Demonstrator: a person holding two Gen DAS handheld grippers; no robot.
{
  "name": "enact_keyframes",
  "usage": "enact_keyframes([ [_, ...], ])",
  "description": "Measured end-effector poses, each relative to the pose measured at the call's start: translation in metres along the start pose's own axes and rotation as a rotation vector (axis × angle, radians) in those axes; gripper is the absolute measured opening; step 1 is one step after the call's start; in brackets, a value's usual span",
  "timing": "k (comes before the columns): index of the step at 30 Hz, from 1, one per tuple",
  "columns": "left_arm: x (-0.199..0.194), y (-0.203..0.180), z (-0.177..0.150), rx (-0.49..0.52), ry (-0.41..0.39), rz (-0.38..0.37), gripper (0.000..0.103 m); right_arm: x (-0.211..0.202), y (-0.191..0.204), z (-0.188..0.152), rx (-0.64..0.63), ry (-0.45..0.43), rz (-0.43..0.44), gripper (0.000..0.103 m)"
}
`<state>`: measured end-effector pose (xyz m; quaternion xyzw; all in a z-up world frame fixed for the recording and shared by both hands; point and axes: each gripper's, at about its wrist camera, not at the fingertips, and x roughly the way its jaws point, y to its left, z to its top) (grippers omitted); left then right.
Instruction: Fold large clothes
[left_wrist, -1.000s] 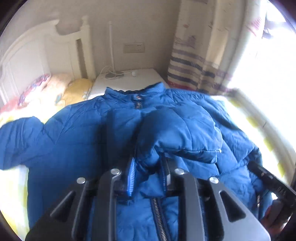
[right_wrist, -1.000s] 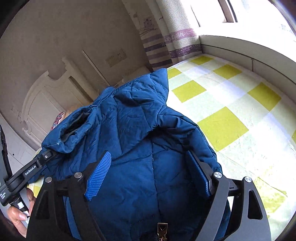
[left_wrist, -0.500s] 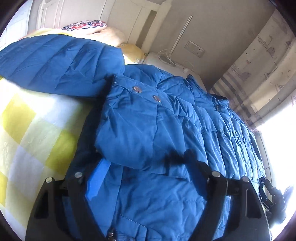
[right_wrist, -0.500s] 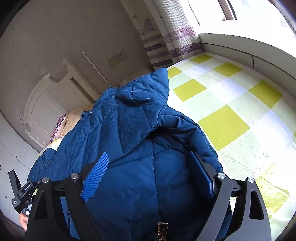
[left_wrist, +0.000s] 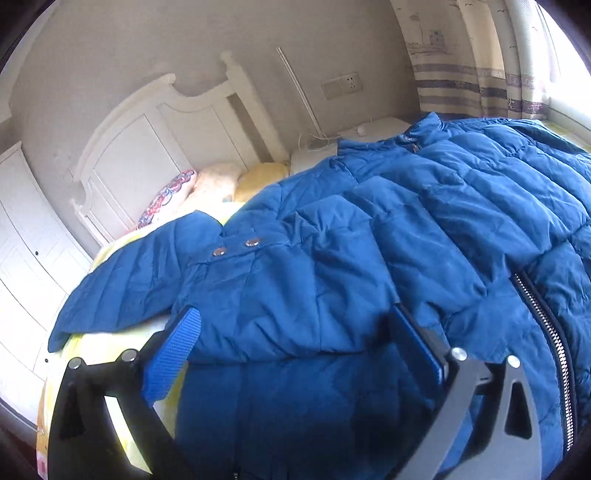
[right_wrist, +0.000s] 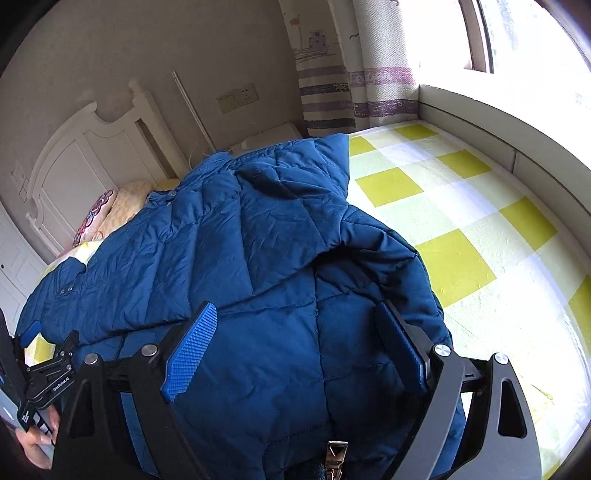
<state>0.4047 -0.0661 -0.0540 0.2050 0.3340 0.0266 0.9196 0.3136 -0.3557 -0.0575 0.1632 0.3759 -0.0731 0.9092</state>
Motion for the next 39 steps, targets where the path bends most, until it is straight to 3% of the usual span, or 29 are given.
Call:
enact_keyframes([
  [4, 0.001, 0.000, -0.005, -0.009, -0.005, -0.013, 0.100, 0.017, 0.024, 0.010, -0.137, 0.064, -0.022, 0.085],
  [7, 0.001, -0.002, -0.006, -0.005, -0.004, -0.013, 0.100, 0.022, 0.025, 0.027, -0.138, 0.051, 0.011, 0.085],
  [9, 0.001, -0.001, -0.005, -0.011, -0.009, -0.023, 0.100, 0.018, 0.006, 0.040, -0.032, -0.008, -0.006, 0.085],
  [12, 0.000, 0.005, -0.006, -0.038, -0.014, -0.040, 0.100, 0.019, -0.041, 0.043, 0.247, -0.020, 0.083, 0.077],
  [13, 0.000, 0.007, -0.006, -0.051, -0.012, -0.044, 0.100, 0.021, -0.051, 0.040, 0.291, -0.018, 0.074, 0.066],
  [15, 0.002, 0.013, -0.006, -0.081, -0.004, -0.058, 0.100, 0.025, -0.063, 0.033, 0.331, -0.010, 0.105, 0.060],
  [17, 0.005, 0.017, -0.006, -0.105, 0.012, -0.073, 0.100, 0.023, -0.058, 0.030, 0.286, 0.003, 0.105, 0.063],
  [19, 0.008, 0.019, -0.006, -0.116, 0.027, -0.084, 0.100, 0.012, -0.046, 0.030, 0.225, 0.040, 0.100, 0.075],
  [21, 0.009, 0.018, -0.007, -0.112, 0.028, -0.081, 0.100, -0.010, -0.028, 0.029, 0.144, 0.044, 0.101, 0.079],
  [24, 0.009, 0.014, -0.006, -0.091, 0.032, -0.068, 0.100, -0.045, 0.011, 0.028, -0.061, -0.079, -0.010, 0.079],
  [27, 0.012, 0.010, -0.005, -0.072, 0.047, -0.055, 0.101, -0.047, 0.037, 0.036, -0.190, -0.157, -0.097, 0.088],
  [30, 0.013, 0.011, -0.005, -0.074, 0.054, -0.060, 0.101, -0.013, 0.043, 0.041, -0.224, -0.082, -0.149, 0.088],
  [34, 0.019, 0.013, -0.006, -0.088, 0.086, -0.090, 0.101, 0.046, 0.031, 0.030, -0.287, 0.135, -0.176, 0.088],
  [37, 0.021, 0.015, -0.007, -0.098, 0.096, -0.105, 0.101, 0.039, 0.022, 0.028, -0.261, 0.146, -0.150, 0.088],
  [39, 0.023, 0.013, -0.007, -0.093, 0.103, -0.103, 0.101, 0.029, 0.024, 0.036, -0.258, 0.107, -0.156, 0.088],
])
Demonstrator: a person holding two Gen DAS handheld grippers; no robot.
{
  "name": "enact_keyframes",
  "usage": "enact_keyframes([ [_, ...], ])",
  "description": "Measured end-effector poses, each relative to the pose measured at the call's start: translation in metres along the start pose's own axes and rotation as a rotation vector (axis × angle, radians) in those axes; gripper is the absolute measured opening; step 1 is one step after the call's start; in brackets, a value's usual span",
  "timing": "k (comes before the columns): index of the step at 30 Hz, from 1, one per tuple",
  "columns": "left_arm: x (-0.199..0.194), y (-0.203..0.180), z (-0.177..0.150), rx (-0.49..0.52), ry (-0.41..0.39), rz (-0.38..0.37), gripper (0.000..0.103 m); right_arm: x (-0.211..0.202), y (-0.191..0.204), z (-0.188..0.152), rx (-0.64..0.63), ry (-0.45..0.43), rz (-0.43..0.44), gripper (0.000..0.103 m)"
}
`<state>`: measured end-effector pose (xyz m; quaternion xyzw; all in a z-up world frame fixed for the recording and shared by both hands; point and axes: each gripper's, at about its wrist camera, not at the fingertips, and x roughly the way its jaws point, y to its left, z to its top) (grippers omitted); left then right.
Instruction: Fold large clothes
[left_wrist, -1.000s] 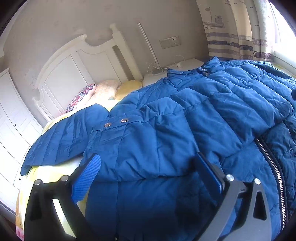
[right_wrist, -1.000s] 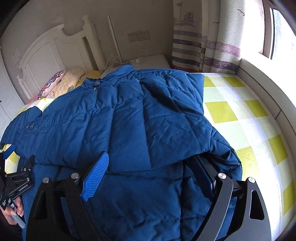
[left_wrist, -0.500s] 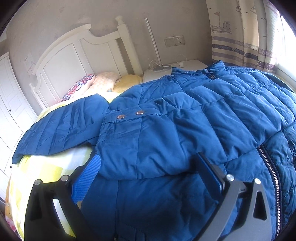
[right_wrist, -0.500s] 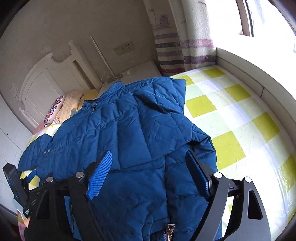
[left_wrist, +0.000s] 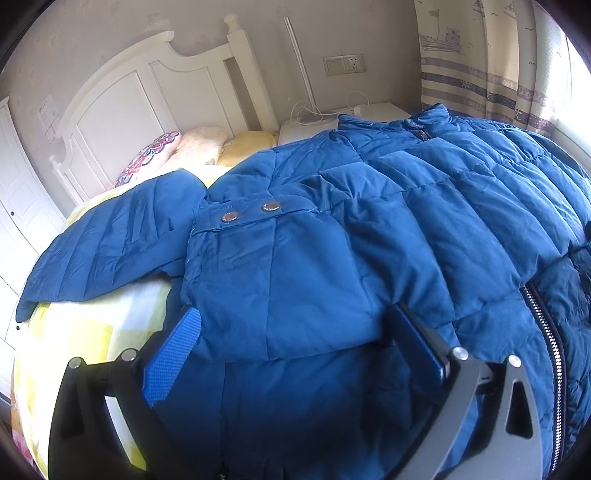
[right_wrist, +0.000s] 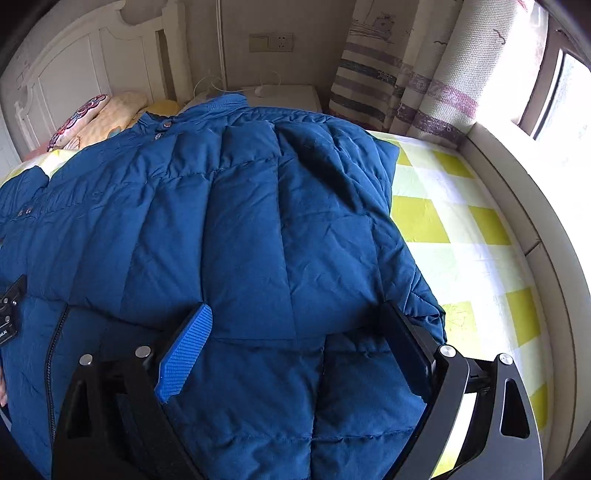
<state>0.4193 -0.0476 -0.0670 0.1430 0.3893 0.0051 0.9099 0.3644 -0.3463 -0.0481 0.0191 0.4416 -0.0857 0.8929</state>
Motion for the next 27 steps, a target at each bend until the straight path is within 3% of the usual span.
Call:
enact_keyframes([
  [5, 0.000, -0.003, 0.000, 0.013, -0.001, 0.014, 0.101, -0.008, 0.000, 0.047, 0.033, -0.138, -0.015, 0.088],
  [11, 0.001, -0.001, 0.000, 0.002, 0.003, 0.002, 0.101, 0.050, 0.003, 0.086, 0.054, -0.033, -0.073, 0.088],
  [14, 0.001, 0.000, 0.000, 0.001, 0.005, -0.001, 0.101, 0.082, 0.002, 0.082, 0.062, 0.111, -0.064, 0.089],
  [17, 0.002, 0.000, 0.000, -0.001, 0.007, -0.004, 0.101, 0.076, -0.003, 0.093, 0.104, 0.090, -0.058, 0.092],
  [21, 0.002, -0.001, 0.000, 0.000, 0.008, -0.004, 0.101, 0.067, 0.000, 0.116, 0.130, -0.032, -0.039, 0.092],
  [27, 0.002, 0.000, 0.000, -0.006, 0.010, -0.009, 0.101, 0.119, 0.008, 0.132, 0.080, 0.072, -0.054, 0.098],
])
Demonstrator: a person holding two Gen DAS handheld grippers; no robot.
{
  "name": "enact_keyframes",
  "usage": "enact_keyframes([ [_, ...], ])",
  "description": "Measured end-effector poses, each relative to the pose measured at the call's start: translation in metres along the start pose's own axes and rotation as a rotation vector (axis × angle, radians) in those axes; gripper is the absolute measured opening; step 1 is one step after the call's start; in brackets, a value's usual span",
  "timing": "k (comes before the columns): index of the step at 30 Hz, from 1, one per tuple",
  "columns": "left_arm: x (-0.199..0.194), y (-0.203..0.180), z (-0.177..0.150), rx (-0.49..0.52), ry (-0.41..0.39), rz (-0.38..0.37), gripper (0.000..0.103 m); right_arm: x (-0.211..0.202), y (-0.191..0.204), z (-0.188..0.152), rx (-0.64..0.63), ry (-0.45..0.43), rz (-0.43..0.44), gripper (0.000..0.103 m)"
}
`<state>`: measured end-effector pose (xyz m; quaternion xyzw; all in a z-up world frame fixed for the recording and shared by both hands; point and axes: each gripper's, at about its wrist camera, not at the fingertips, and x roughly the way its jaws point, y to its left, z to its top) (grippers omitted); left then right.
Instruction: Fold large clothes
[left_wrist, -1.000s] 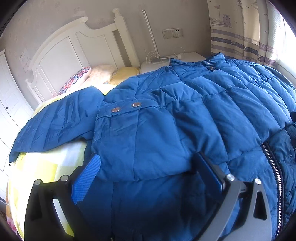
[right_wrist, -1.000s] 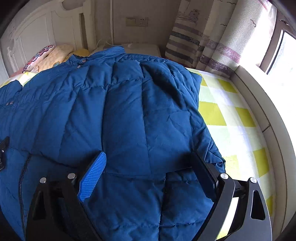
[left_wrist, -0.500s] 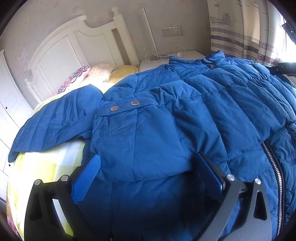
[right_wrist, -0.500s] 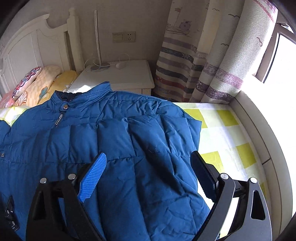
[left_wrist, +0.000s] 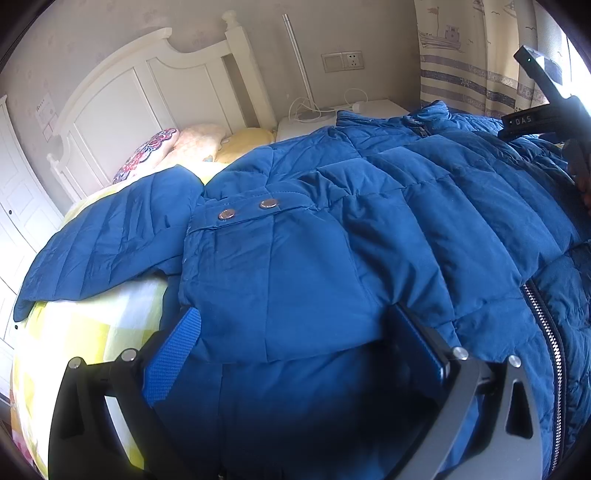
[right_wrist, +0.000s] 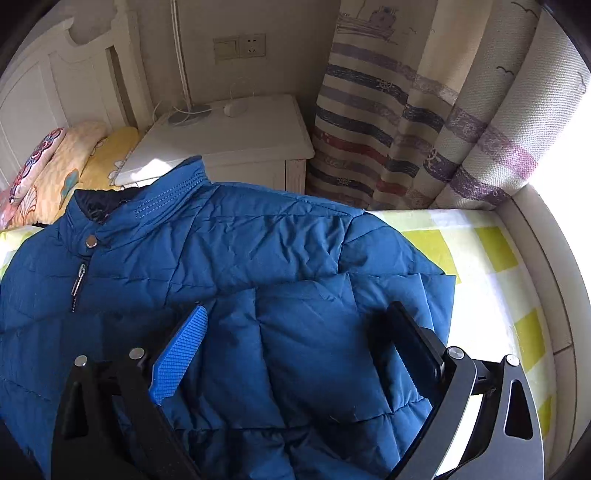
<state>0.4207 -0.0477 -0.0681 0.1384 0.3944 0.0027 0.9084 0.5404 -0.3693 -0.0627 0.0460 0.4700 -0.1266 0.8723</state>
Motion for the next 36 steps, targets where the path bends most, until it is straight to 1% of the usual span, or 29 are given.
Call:
enact_keyframes([
  [2, 0.000, 0.000, 0.000, 0.000, 0.001, -0.001, 0.101, -0.001, -0.004, 0.002, 0.030, 0.020, 0.009, 0.098],
  [4, 0.000, 0.000, 0.000, 0.000, 0.002, -0.001, 0.101, -0.014, -0.007, 0.000, 0.081, 0.018, 0.007, 0.098],
  [6, 0.001, 0.000, 0.000, 0.000, 0.003, -0.001, 0.101, -0.038, -0.003, -0.013, 0.097, -0.027, 0.089, 0.098],
  [7, 0.001, 0.000, 0.000, 0.000, 0.003, -0.001, 0.101, -0.052, 0.004, -0.022, 0.076, -0.056, 0.123, 0.098],
  [10, 0.001, 0.000, 0.000, 0.000, 0.003, -0.001, 0.101, -0.085, 0.039, -0.061, -0.069, -0.118, 0.148, 0.098],
  [12, 0.000, 0.000, 0.000, -0.001, 0.002, -0.001, 0.101, -0.094, 0.062, -0.088, -0.168, -0.126, 0.130, 0.098],
  [14, 0.001, 0.000, 0.000, -0.002, 0.003, -0.002, 0.101, -0.090, 0.085, -0.110, -0.267, -0.101, 0.084, 0.098],
  [15, 0.000, 0.000, 0.000, -0.003, 0.002, -0.004, 0.101, -0.088, 0.089, -0.118, -0.292, -0.111, 0.056, 0.098],
  [16, 0.000, 0.001, -0.001, -0.006, 0.002, -0.006, 0.101, -0.089, 0.089, -0.122, -0.280, -0.123, 0.048, 0.098],
  [18, -0.001, 0.002, -0.001, -0.015, 0.002, -0.014, 0.101, -0.093, 0.080, -0.124, -0.211, -0.065, 0.069, 0.098],
  [19, -0.001, 0.002, -0.001, -0.019, 0.002, -0.018, 0.101, -0.099, 0.075, -0.126, -0.172, -0.052, 0.074, 0.098],
  [20, -0.001, 0.003, -0.001, -0.022, 0.003, -0.021, 0.101, -0.105, 0.072, -0.130, -0.144, -0.060, 0.075, 0.098],
  [22, -0.001, 0.003, 0.000, -0.024, 0.003, -0.022, 0.101, -0.113, 0.069, -0.144, -0.121, -0.070, 0.076, 0.098],
  [24, -0.001, 0.004, 0.000, -0.026, 0.001, -0.024, 0.101, -0.105, 0.071, -0.158, -0.129, -0.049, 0.064, 0.098],
  [25, -0.002, 0.006, 0.000, -0.037, -0.004, -0.036, 0.101, -0.105, 0.070, -0.165, -0.121, -0.063, 0.073, 0.099],
  [27, -0.006, 0.018, 0.000, -0.084, -0.016, -0.086, 0.101, -0.105, 0.065, -0.167, -0.102, -0.066, 0.096, 0.099],
  [28, -0.011, 0.027, -0.001, -0.118, -0.015, -0.129, 0.101, -0.106, 0.064, -0.167, -0.100, -0.067, 0.101, 0.099],
  [29, -0.017, 0.041, -0.002, -0.160, -0.012, -0.173, 0.101, -0.105, 0.063, -0.168, -0.097, -0.072, 0.105, 0.099],
  [30, -0.024, 0.058, -0.004, -0.213, -0.019, -0.202, 0.101, -0.106, 0.063, -0.168, -0.096, -0.077, 0.106, 0.099],
  [32, -0.038, 0.106, -0.011, -0.351, -0.043, -0.229, 0.101, -0.106, 0.064, -0.169, -0.099, -0.084, 0.100, 0.099],
  [34, -0.041, 0.167, -0.024, -0.512, -0.048, -0.248, 0.101, -0.106, 0.064, -0.169, -0.100, -0.085, 0.098, 0.099],
  [36, -0.033, 0.232, -0.045, -0.688, -0.033, -0.217, 0.100, -0.106, 0.064, -0.169, -0.098, -0.085, 0.100, 0.099],
])
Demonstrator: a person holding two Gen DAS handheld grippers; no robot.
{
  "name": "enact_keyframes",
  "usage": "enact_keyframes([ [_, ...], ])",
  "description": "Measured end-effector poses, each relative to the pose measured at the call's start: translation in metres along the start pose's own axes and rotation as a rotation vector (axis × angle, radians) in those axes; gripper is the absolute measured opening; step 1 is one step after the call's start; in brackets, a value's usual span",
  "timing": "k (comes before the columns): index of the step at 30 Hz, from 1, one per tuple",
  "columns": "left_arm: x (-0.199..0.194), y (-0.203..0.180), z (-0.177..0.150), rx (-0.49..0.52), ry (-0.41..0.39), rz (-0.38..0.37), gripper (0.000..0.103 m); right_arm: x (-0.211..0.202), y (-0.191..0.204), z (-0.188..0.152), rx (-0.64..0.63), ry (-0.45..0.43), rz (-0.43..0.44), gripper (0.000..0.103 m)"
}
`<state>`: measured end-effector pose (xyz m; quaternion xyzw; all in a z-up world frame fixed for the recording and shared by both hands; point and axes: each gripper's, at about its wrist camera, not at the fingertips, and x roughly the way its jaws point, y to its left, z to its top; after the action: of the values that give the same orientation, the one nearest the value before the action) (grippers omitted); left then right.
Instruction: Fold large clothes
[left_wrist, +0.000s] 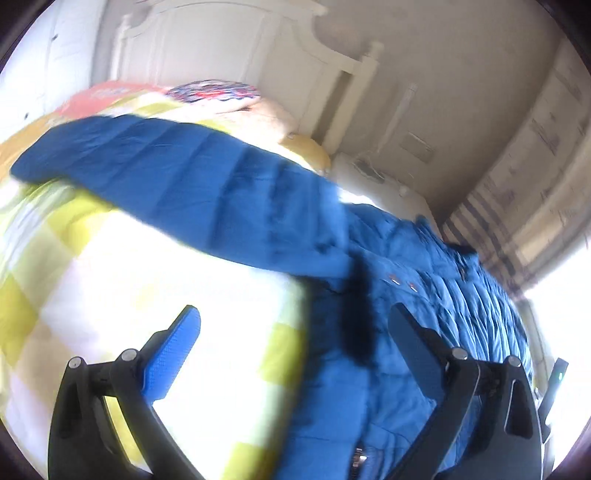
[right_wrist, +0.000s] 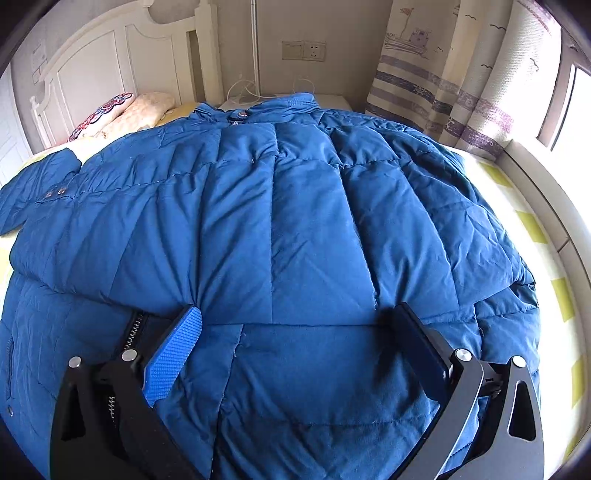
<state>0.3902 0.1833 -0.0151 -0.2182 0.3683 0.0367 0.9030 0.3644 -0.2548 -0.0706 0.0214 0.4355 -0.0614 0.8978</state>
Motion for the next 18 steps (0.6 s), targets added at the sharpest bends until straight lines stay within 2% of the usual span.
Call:
enact_keyframes([
  [2, -0.005, 0.068, 0.022, -0.188, -0.027, 0.016, 0.100, 0.000, 0.001, 0.000, 0.002, 0.000, 0.002, 0.099],
  [4, -0.008, 0.132, 0.037, -0.371, -0.061, -0.004, 0.099, 0.000, 0.001, 0.000, 0.003, 0.000, 0.004, 0.099],
  [7, -0.010, 0.194, 0.058, -0.548, -0.103, -0.063, 0.092, 0.000, 0.000, 0.000, 0.003, 0.001, 0.004, 0.099],
  [9, -0.007, 0.215, 0.074, -0.602, -0.114, -0.062, 0.081, 0.001, 0.000, 0.000, 0.005, 0.002, 0.007, 0.099],
  [13, 0.012, 0.233, 0.104, -0.628, -0.080, 0.013, 0.059, 0.001, 0.000, 0.000, 0.007, 0.001, 0.010, 0.099],
  [15, 0.017, 0.236, 0.113, -0.636, -0.065, 0.074, 0.032, 0.000, -0.001, -0.001, 0.012, -0.001, 0.017, 0.099],
  [17, 0.007, 0.222, 0.116, -0.632, -0.107, 0.099, 0.017, 0.000, -0.001, -0.001, 0.016, -0.004, 0.023, 0.099],
  [18, -0.007, 0.209, 0.117, -0.594, -0.160, 0.106, 0.015, 0.000, -0.002, -0.001, 0.019, -0.005, 0.025, 0.099],
])
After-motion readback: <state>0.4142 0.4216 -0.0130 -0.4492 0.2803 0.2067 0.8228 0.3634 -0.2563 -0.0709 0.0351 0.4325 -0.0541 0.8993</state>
